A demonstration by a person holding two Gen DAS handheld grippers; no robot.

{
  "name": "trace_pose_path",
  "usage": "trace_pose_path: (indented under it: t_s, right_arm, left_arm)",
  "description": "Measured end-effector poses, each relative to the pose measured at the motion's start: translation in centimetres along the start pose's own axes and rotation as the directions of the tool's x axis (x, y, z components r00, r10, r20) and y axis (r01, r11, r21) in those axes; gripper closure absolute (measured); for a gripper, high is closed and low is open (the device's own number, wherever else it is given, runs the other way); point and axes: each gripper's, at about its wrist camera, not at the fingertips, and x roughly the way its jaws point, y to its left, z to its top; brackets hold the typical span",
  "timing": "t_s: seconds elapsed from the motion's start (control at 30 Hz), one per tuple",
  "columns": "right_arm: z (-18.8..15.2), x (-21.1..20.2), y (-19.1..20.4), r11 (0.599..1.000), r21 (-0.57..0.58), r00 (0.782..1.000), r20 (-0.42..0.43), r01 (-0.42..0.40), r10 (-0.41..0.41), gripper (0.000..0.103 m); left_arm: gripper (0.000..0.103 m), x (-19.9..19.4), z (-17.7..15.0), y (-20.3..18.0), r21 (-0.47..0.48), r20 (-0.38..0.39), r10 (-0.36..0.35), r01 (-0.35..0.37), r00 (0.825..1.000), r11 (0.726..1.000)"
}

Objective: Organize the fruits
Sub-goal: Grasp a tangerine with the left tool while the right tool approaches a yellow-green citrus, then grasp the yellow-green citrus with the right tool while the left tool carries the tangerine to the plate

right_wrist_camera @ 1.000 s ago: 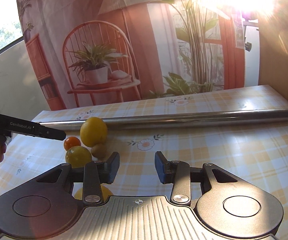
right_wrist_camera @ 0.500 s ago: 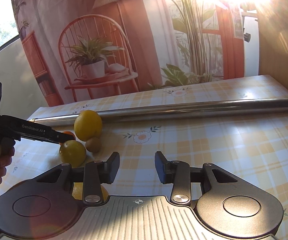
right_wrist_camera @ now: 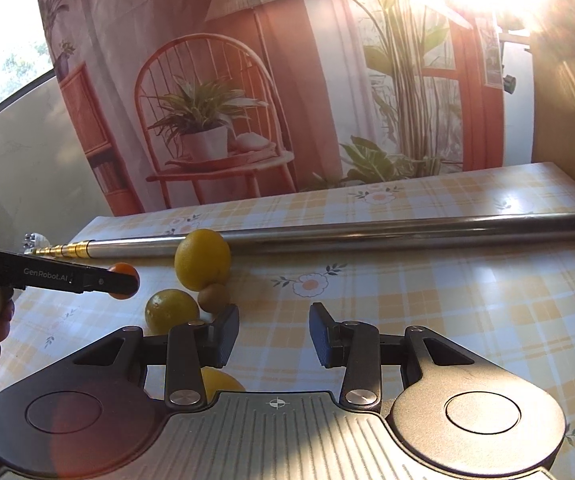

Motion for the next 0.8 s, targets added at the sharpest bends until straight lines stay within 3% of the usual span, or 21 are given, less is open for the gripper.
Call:
trace_pose_path:
  t_s: [0.47, 0.8]
  right_arm:
    - [3.8, 5.1, 7.9, 0.957, -0.267, 0.988, -0.13, -0.116, 0.083, 0.067]
    - [3.4, 8.9, 11.5, 0.932, -0.349, 0.966, -0.257, -0.1, 0.007, 0.064]
  left_arm:
    - [0.063, -7.4, -4.9, 3.7, -0.075, 0.097, 0.093, -0.086, 0.991, 0.993]
    - [0.063, -9.1, -6.6, 5.7, -0.148, 0.131, 0.093, -0.073, 0.987, 0.986]
